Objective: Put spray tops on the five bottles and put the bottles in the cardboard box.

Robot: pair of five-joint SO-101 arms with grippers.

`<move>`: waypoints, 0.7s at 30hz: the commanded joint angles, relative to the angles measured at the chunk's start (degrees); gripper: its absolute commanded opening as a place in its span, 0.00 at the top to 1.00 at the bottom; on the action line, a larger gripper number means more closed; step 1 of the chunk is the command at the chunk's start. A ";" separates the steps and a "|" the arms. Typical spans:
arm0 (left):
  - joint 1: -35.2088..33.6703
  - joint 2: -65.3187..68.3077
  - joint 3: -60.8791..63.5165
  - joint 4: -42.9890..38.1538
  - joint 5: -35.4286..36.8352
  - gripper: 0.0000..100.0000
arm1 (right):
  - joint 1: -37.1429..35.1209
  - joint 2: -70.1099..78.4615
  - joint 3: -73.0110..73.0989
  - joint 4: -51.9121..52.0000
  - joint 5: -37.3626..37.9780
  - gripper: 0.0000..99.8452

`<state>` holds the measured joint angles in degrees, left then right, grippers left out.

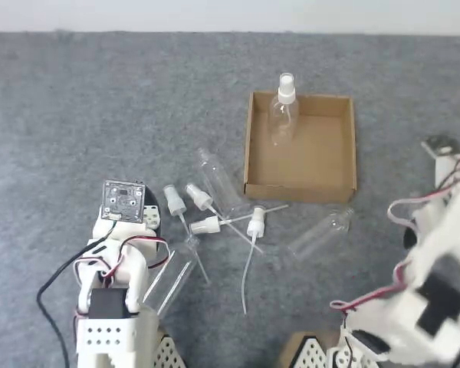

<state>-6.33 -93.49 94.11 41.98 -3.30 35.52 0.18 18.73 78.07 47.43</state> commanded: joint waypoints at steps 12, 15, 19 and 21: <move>0.18 -0.97 -2.24 0.26 -0.44 0.99 | 8.57 -30.90 30.77 -9.45 8.62 0.83; 0.18 -0.97 -2.24 0.26 -0.44 0.99 | 10.95 -32.57 30.77 -9.63 8.62 0.80; 0.18 -0.97 -2.24 0.26 -0.44 0.99 | 11.38 -34.86 30.86 -13.32 8.35 0.79; 0.18 -0.97 -2.24 0.26 -0.44 0.99 | 11.03 -36.62 30.95 -13.93 8.53 0.79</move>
<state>-6.33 -93.49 94.11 41.98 -3.47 46.24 -31.65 49.85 66.64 55.25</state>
